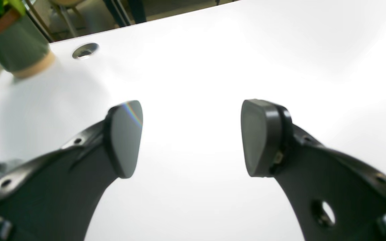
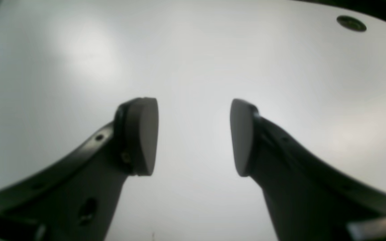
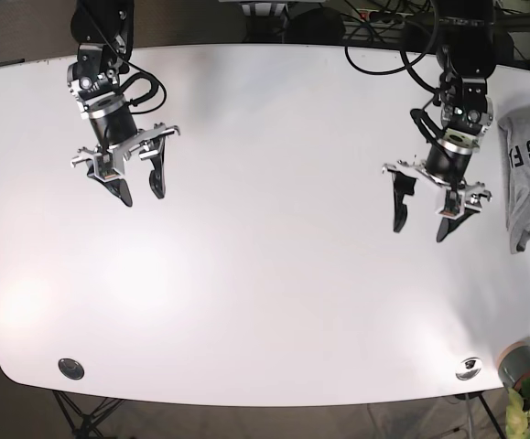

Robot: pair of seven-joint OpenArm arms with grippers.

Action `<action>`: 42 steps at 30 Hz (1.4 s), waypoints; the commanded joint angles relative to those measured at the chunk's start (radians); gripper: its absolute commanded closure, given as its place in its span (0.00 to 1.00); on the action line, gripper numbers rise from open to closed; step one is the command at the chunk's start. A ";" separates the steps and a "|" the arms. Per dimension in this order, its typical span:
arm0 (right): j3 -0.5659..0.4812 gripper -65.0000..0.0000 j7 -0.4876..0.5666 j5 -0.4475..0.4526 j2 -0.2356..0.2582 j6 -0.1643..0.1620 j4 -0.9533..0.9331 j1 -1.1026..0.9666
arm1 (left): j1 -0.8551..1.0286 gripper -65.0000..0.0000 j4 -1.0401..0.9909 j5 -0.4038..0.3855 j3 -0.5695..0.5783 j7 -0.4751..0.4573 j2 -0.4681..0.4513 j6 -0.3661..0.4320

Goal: Fold the T-shirt properly

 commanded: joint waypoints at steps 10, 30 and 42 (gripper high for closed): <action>0.042 0.50 0.061 0.017 0.007 -0.001 0.063 -0.193 | 0.253 0.35 0.179 0.111 -0.008 -0.030 0.190 0.007; 0.061 0.50 0.061 0.200 0.059 0.002 0.067 -0.574 | 0.776 0.35 0.200 0.111 -0.010 -0.030 0.358 0.009; 0.056 0.50 0.061 0.197 0.097 0.002 0.061 -0.739 | 0.953 0.35 0.197 0.111 -0.010 -0.030 0.367 0.010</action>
